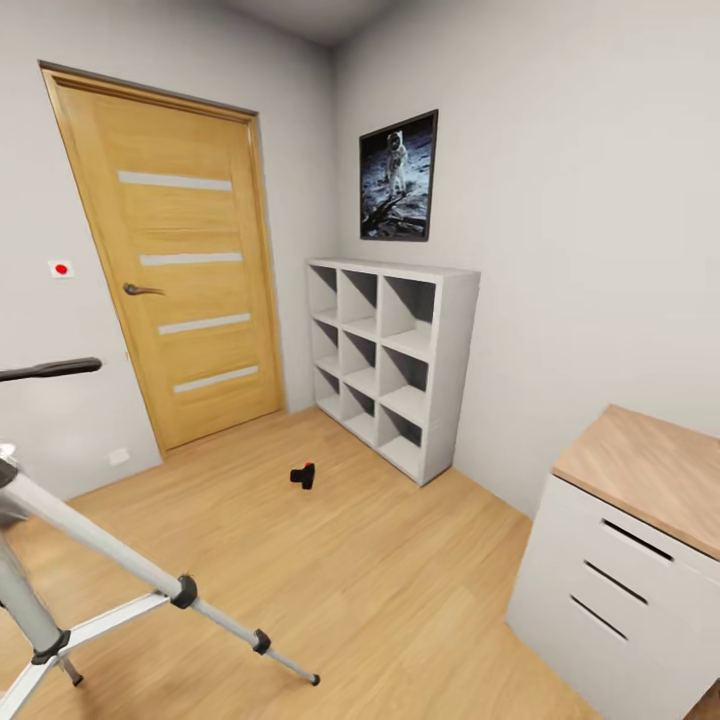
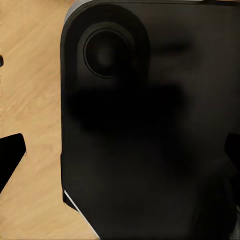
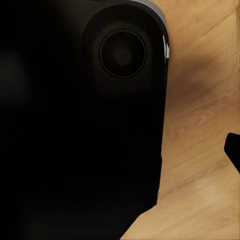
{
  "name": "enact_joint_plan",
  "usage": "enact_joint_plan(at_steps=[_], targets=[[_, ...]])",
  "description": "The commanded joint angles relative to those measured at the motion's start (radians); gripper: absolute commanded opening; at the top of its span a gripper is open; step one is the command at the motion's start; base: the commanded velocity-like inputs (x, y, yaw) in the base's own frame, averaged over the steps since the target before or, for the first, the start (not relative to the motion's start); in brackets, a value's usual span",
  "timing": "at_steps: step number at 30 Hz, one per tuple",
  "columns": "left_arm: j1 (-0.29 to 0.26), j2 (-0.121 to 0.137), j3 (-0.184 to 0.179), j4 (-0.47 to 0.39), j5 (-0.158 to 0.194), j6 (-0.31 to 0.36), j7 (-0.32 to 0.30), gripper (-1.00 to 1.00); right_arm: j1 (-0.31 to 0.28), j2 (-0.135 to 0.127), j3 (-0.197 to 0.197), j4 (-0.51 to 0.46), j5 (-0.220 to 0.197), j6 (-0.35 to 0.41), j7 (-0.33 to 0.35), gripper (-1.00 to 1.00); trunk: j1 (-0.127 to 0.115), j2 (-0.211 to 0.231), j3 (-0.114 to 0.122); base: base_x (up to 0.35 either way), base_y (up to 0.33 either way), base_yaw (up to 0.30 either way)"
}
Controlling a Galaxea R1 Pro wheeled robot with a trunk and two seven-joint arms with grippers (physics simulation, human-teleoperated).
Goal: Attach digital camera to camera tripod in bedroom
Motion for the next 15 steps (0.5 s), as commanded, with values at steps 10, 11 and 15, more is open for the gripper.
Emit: enact_joint_plan(at_steps=[10,11,15], targets=[[0.000,0.000,-0.001,-0.001,0.008,0.005,-0.001,1.00,0.000,-0.003,0.002,0.000,0.001,-0.001,-0.001,1.00,0.001,0.000,-0.001,0.312,0.000,-0.033],[0.000,0.000,-0.001,-0.001,0.008,0.005,-0.001,1.00,0.000,-0.003,0.002,0.000,0.001,-0.001,-0.001,1.00,0.001,0.000,-0.001,0.317,0.000,-0.005],[0.000,0.000,-0.001,-0.001,0.009,0.005,-0.001,1.00,0.000,-0.003,0.002,0.000,0.002,-0.001,0.000,1.00,0.001,0.000,-0.001,0.317,0.000,-0.002]])
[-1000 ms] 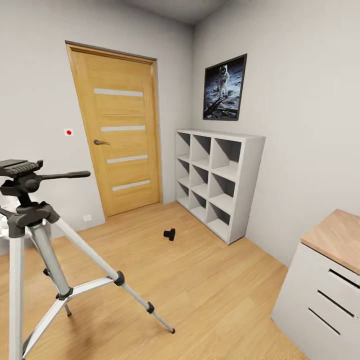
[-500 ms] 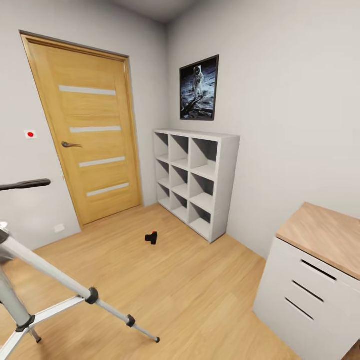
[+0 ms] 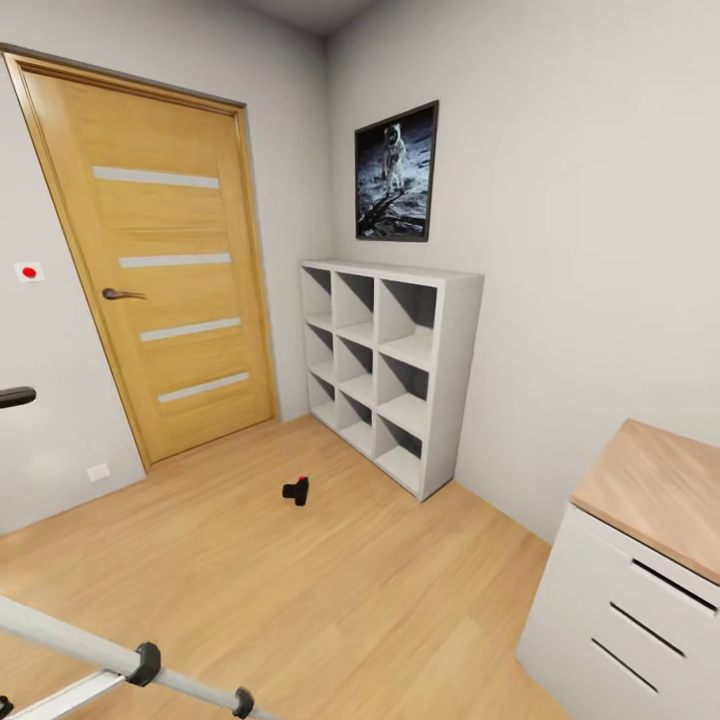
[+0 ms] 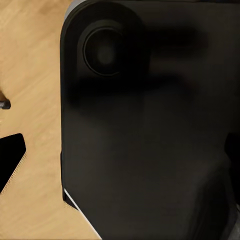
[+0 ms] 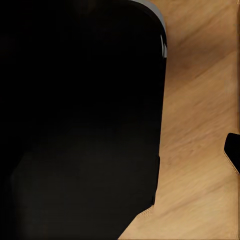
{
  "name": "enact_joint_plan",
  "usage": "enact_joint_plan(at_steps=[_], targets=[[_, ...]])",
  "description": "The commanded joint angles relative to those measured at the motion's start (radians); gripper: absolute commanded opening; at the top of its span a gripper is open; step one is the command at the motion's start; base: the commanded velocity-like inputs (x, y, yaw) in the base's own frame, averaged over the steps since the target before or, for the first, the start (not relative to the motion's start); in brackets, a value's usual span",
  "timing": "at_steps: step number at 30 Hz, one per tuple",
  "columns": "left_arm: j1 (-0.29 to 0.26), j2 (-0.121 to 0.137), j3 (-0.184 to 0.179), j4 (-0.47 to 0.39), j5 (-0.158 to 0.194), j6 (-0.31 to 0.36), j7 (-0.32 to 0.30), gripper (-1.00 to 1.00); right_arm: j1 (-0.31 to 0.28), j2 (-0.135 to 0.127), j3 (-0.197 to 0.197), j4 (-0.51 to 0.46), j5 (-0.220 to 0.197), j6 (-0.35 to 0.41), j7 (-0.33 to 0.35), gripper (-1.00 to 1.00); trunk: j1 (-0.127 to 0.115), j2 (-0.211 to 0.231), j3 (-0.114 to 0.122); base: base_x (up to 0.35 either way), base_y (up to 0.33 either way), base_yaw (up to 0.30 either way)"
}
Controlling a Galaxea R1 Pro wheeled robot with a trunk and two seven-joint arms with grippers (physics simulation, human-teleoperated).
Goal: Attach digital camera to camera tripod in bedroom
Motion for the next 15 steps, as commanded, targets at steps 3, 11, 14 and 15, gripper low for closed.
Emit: enact_joint_plan(at_steps=[3,11,14,15], targets=[[0.000,0.000,0.000,-0.001,0.007,0.000,0.000,1.00,0.000,0.000,0.000,0.000,0.001,-0.003,0.000,1.00,0.001,0.000,-0.001,0.317,0.000,-0.001],[0.000,0.000,0.000,-0.001,0.007,0.000,0.000,1.00,0.000,0.000,0.000,0.000,0.001,-0.003,-0.001,1.00,0.001,0.000,-0.001,0.317,0.000,0.000],[0.000,0.000,0.000,-0.001,0.007,0.000,0.000,1.00,0.000,0.000,0.000,0.000,0.001,-0.003,-0.001,1.00,0.001,0.000,-0.001,0.317,0.000,0.000],[0.000,0.000,0.001,-0.001,0.008,0.000,0.000,1.00,0.000,0.000,0.000,0.000,0.001,-0.003,-0.001,1.00,0.001,0.000,-0.001,0.317,0.000,0.000]])
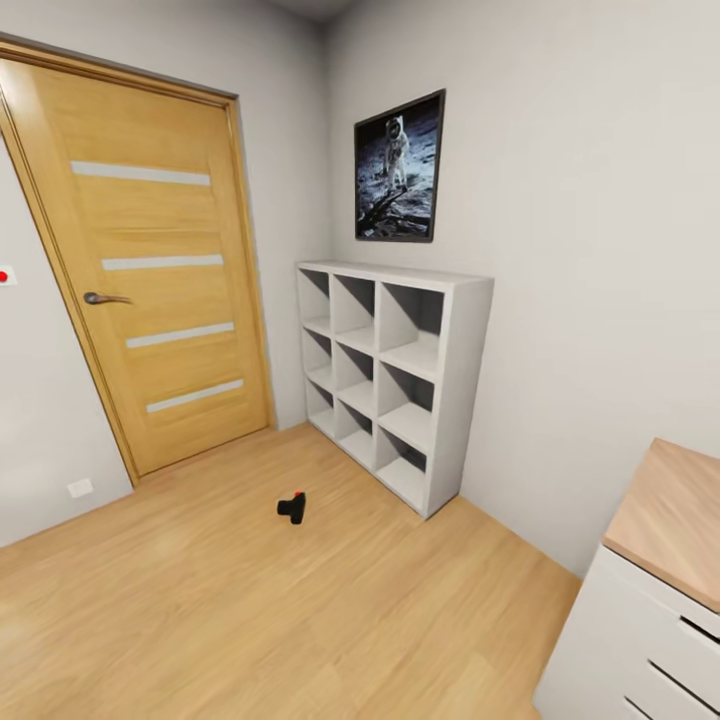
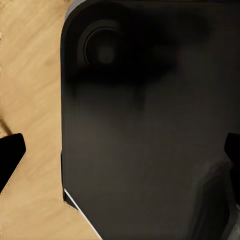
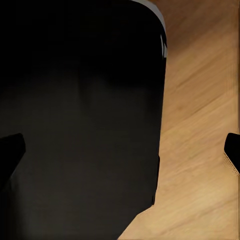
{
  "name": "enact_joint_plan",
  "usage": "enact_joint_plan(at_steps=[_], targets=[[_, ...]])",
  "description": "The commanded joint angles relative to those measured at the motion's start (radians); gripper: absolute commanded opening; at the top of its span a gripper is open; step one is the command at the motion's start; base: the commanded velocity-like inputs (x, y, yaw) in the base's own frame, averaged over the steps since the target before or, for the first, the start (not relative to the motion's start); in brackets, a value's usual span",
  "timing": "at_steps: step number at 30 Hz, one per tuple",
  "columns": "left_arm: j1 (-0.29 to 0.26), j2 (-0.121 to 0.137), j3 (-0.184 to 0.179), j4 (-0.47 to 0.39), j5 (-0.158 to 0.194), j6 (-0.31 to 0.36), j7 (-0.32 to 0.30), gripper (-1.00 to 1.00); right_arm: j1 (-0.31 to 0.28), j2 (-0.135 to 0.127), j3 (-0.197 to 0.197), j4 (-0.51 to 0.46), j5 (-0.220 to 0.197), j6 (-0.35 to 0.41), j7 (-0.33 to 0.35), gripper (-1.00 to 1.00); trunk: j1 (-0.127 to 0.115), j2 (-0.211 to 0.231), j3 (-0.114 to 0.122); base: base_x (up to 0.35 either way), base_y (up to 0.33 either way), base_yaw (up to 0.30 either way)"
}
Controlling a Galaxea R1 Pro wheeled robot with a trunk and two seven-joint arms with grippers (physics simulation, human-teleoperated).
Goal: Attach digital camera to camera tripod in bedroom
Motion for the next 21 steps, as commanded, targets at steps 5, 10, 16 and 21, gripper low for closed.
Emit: enact_joint_plan(at_steps=[5,10,16,21], targets=[[0.000,-0.001,0.000,-0.001,0.008,0.000,0.000,1.00,0.000,0.000,0.000,0.000,0.001,-0.003,0.000,1.00,0.001,0.000,-0.001,0.317,0.000,0.000],[0.000,-0.001,0.000,-0.001,0.008,0.000,0.000,1.00,0.000,0.000,0.000,0.000,0.001,-0.003,0.001,1.00,0.001,0.000,-0.001,0.317,-0.009,0.000],[0.000,-0.001,0.001,-0.001,0.008,-0.001,0.000,1.00,0.000,0.000,0.000,0.000,0.001,-0.003,0.001,1.00,0.001,0.000,-0.001,0.302,-0.118,0.000],[0.000,-0.001,0.003,-0.002,0.007,-0.010,0.000,1.00,0.000,0.000,0.000,0.000,0.001,-0.003,0.000,1.00,0.001,0.000,-0.001,0.190,-0.097,0.000]])
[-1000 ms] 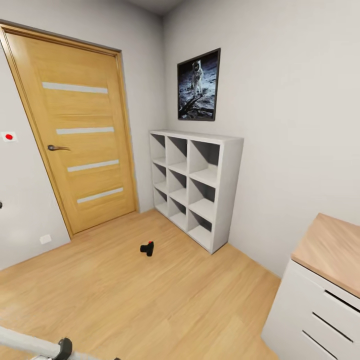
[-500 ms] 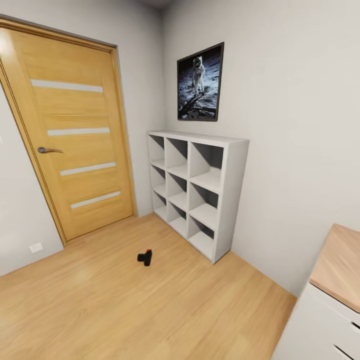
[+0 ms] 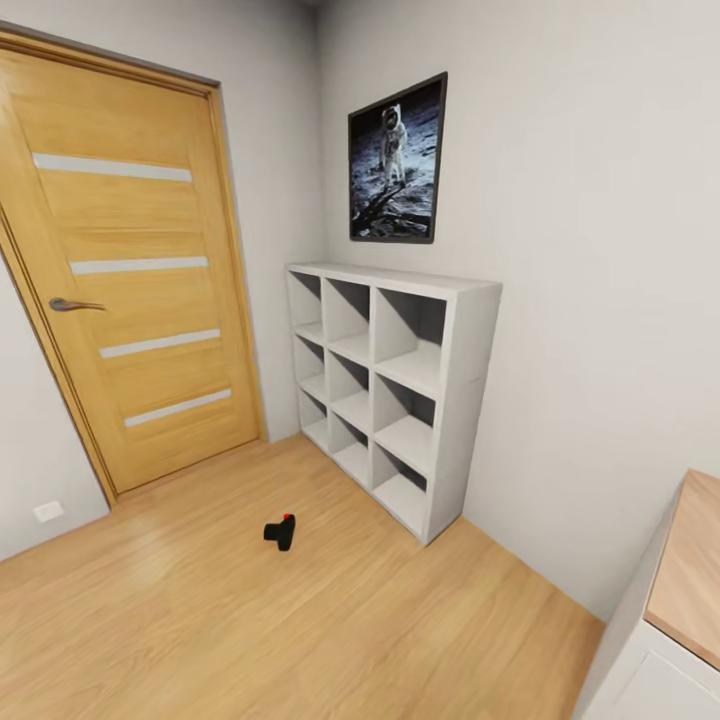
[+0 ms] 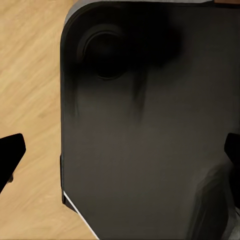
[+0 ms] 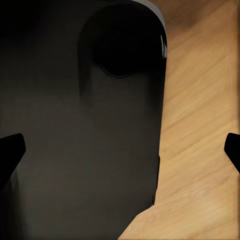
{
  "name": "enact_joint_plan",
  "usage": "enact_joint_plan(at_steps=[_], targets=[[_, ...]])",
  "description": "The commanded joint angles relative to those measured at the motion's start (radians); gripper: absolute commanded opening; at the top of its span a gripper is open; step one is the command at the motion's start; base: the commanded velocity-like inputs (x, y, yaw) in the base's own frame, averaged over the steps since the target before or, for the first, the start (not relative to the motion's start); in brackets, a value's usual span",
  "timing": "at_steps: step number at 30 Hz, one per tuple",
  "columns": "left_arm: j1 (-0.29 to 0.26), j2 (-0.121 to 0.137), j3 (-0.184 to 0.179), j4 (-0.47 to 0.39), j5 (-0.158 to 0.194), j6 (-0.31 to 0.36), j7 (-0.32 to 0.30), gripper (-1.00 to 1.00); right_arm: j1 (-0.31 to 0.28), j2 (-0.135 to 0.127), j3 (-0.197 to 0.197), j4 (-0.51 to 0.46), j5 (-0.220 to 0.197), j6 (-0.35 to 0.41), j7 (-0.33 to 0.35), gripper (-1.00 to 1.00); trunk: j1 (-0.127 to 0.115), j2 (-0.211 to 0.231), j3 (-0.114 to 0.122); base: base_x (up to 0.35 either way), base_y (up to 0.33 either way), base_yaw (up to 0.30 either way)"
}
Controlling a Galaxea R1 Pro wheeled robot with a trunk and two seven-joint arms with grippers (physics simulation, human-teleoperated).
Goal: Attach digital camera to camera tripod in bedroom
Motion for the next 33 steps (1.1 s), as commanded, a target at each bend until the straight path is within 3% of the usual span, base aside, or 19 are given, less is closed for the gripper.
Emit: enact_joint_plan(at_steps=[1,15,33], targets=[[0.000,0.000,0.001,-0.001,0.007,-0.002,0.000,1.00,0.000,0.000,0.000,0.000,0.001,-0.003,-0.001,1.00,0.000,0.000,-0.001,0.087,-0.045,0.000],[0.000,-0.012,0.001,-0.001,0.007,-0.004,0.001,1.00,0.000,0.000,0.000,0.000,0.001,-0.003,-0.001,1.00,0.000,0.000,-0.001,0.015,-0.015,0.000],[0.000,-0.011,-0.003,-0.001,0.008,-0.002,0.001,1.00,0.000,0.004,0.003,0.000,0.002,0.000,0.001,1.00,0.000,0.000,-0.001,0.000,-0.262,0.000]])
